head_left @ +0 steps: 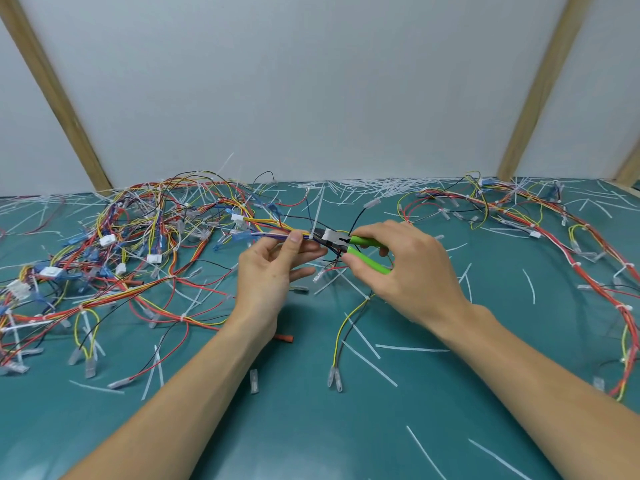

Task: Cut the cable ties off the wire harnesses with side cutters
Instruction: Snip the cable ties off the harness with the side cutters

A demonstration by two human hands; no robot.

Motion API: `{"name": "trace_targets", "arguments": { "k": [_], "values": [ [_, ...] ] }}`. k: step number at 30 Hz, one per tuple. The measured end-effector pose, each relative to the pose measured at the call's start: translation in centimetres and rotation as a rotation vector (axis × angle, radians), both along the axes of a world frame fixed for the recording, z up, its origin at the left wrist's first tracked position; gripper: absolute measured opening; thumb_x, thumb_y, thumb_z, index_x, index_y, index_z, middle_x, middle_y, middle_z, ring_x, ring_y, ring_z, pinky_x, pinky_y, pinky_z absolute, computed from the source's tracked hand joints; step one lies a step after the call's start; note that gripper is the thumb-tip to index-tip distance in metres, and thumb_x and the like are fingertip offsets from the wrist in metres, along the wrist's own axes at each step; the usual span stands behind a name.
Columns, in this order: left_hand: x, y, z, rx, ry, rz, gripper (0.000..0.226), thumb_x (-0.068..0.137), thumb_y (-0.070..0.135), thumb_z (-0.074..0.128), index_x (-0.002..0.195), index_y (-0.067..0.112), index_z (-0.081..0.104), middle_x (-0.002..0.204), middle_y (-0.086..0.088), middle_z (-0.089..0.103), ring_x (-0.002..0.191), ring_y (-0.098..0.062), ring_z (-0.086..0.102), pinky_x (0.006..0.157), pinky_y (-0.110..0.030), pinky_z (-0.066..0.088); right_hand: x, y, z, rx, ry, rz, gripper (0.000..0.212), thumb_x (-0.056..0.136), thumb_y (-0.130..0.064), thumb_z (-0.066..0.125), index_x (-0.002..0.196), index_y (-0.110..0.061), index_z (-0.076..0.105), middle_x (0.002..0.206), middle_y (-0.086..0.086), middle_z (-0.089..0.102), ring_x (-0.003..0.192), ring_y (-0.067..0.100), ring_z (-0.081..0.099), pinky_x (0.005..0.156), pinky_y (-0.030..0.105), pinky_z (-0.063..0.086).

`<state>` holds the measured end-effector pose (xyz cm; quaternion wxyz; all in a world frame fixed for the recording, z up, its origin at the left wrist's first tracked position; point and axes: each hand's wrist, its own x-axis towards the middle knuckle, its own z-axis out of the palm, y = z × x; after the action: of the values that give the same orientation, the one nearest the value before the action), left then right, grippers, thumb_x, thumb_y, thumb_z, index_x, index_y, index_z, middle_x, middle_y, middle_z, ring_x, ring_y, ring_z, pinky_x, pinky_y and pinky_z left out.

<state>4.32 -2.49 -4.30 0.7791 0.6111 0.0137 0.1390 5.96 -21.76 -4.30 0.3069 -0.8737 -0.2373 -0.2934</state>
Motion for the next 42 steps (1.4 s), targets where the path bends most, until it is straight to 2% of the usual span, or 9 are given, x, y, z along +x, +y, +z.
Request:
{"name": "trace_targets", "arguments": {
  "k": [6, 14, 22, 26, 32, 36, 42],
  "values": [
    [0.2, 0.3, 0.0, -0.037, 0.026, 0.011, 0.019, 0.101, 0.023, 0.057, 0.1, 0.005, 0.064, 0.094, -0.009, 0.078, 0.093, -0.022, 0.076, 0.064, -0.023, 0.058, -0.2, 0.1, 0.1, 0.028, -0.008, 0.007, 0.03, 0.088, -0.048, 0.07, 0.107, -0.026, 0.076, 0.096, -0.013, 0.073, 0.082, 0.016, 0.061, 0.078, 0.04, 0.054],
    [0.0, 0.0, 0.0, 0.037, -0.011, -0.011, 0.018, 0.1, 0.023, 0.058, 0.09, 0.008, 0.062, 0.093, -0.012, 0.077, 0.09, -0.025, 0.076, 0.07, -0.03, 0.06, -0.2, 0.2, -0.2, -0.003, -0.05, -0.003, 0.029, 0.087, -0.039, 0.08, 0.11, -0.022, 0.076, 0.1, -0.011, 0.074, 0.086, 0.016, 0.062, 0.082, 0.039, 0.053],
    [-0.1, -0.1, -0.2, 0.107, -0.045, -0.036, 0.022, 0.102, 0.021, 0.054, 0.096, 0.002, 0.064, 0.092, -0.01, 0.078, 0.09, -0.025, 0.076, 0.069, -0.03, 0.06, -0.3, 0.3, 0.1, 0.001, -0.043, 0.007, 0.029, 0.088, -0.04, 0.078, 0.11, -0.022, 0.076, 0.101, -0.011, 0.074, 0.086, 0.016, 0.062, 0.082, 0.039, 0.053],
    [-0.1, -0.1, -0.2, 0.143, -0.053, -0.042, 0.023, 0.103, 0.02, 0.052, 0.098, 0.002, 0.065, 0.092, -0.01, 0.078, 0.09, -0.024, 0.076, 0.07, -0.032, 0.06, -0.5, 0.3, 0.3, 0.01, -0.021, 0.021, 0.028, 0.087, -0.043, 0.074, 0.107, -0.023, 0.076, 0.097, -0.011, 0.074, 0.083, 0.017, 0.062, 0.08, 0.038, 0.053],
    [-0.1, -0.4, -0.2, 0.107, -0.024, -0.022, 0.024, 0.103, 0.019, 0.053, 0.089, 0.007, 0.067, 0.084, -0.008, 0.078, 0.086, -0.023, 0.076, 0.065, -0.027, 0.061, -0.3, 0.4, 0.7, 0.032, 0.039, 0.057, 0.019, 0.087, -0.038, 0.079, 0.098, -0.024, 0.075, 0.086, -0.013, 0.071, 0.073, 0.013, 0.059, 0.074, 0.038, 0.052],
    [-0.1, -0.4, -0.3, 0.1, -0.01, 0.008, 0.025, 0.103, 0.021, 0.054, 0.087, 0.006, 0.067, 0.079, -0.008, 0.077, 0.082, -0.023, 0.076, 0.063, -0.025, 0.059, -0.1, 0.3, 0.9, 0.03, 0.07, 0.056, 0.017, 0.086, -0.042, 0.077, 0.094, -0.027, 0.075, 0.079, -0.019, 0.07, 0.067, 0.004, 0.054, 0.069, 0.034, 0.052],
    [0.0, -0.5, -0.3, 0.086, 0.015, 0.023, 0.027, 0.1, 0.025, 0.058, 0.087, 0.003, 0.068, 0.08, -0.009, 0.077, 0.083, -0.024, 0.076, 0.065, -0.027, 0.061, -0.1, 0.2, 0.8, 0.029, 0.073, 0.006, 0.028, 0.085, -0.054, 0.067, 0.094, -0.031, 0.078, 0.081, -0.014, 0.075, 0.072, 0.013, 0.065, 0.07, 0.035, 0.053]
  ]
}}
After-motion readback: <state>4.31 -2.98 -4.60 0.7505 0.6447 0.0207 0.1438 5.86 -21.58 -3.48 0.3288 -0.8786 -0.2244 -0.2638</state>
